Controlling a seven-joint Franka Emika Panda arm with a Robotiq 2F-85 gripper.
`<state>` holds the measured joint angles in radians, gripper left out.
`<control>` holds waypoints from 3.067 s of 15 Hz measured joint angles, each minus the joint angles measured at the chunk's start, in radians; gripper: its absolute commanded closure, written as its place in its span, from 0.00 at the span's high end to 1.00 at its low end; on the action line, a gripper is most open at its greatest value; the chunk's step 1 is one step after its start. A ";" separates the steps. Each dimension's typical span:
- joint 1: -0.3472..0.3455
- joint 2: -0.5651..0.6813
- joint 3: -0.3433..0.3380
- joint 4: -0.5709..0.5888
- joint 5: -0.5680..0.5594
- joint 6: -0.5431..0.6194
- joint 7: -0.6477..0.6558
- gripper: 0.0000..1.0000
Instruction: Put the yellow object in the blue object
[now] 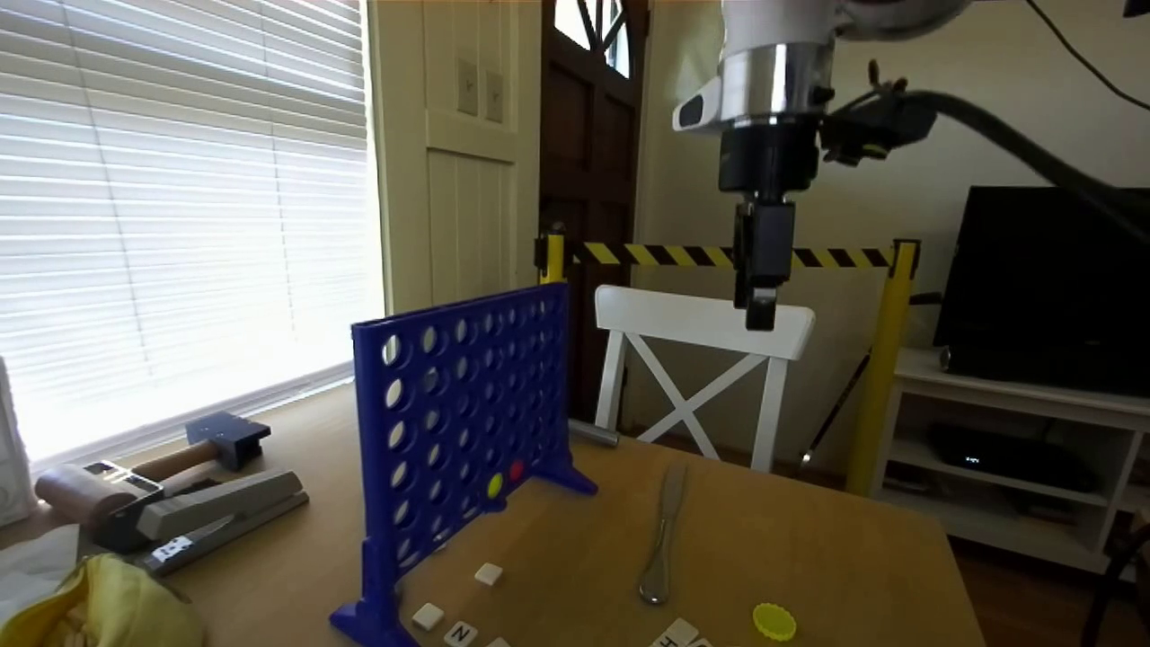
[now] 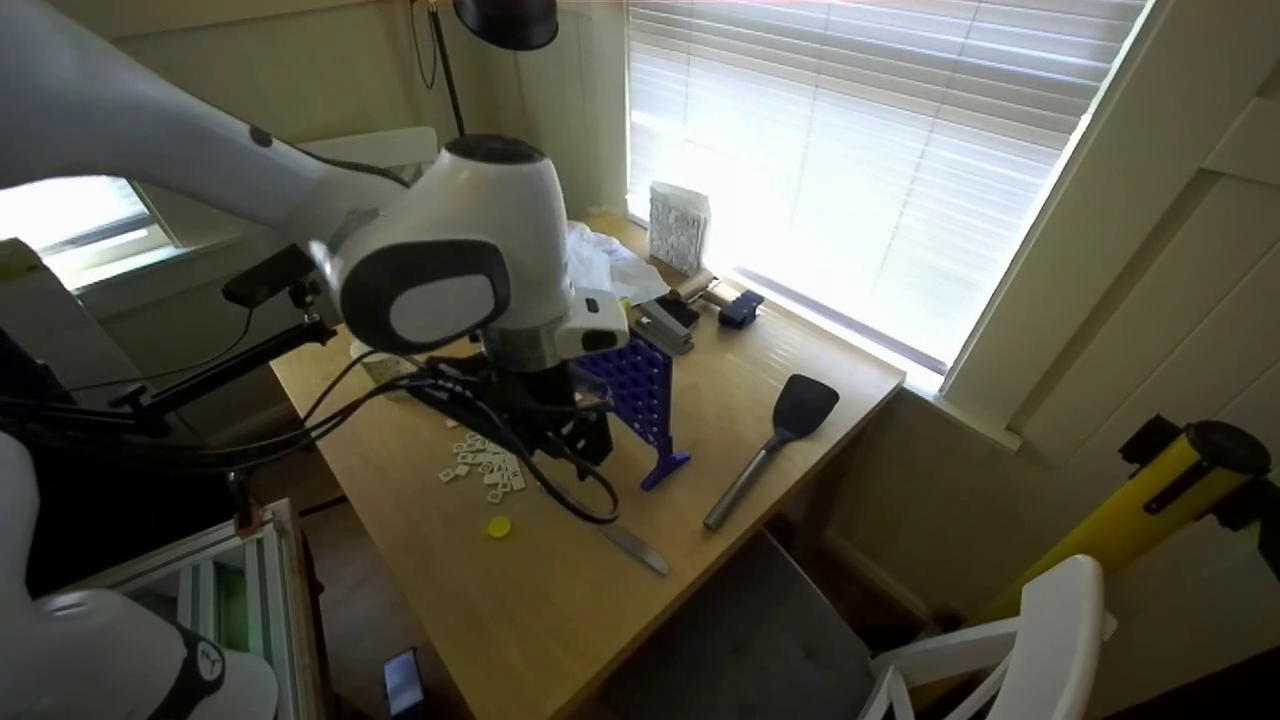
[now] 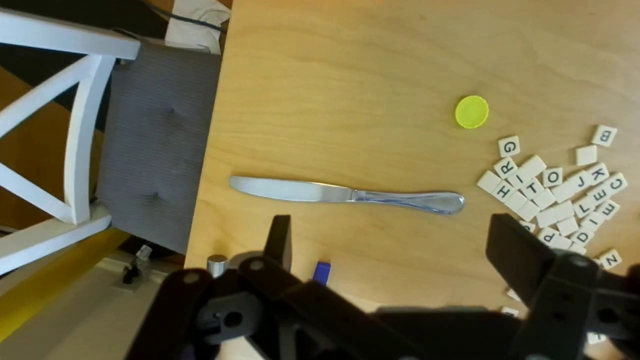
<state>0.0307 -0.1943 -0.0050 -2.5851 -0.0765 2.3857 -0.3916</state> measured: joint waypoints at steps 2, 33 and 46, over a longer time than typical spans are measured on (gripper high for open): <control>0.003 0.037 -0.017 -0.046 0.034 0.089 -0.076 1.00; 0.131 0.494 0.034 -0.137 0.782 0.631 -0.469 1.00; 0.135 0.500 0.046 -0.133 0.782 0.635 -0.469 1.00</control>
<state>0.1661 0.3056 0.0411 -2.7182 0.7060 3.0212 -0.8603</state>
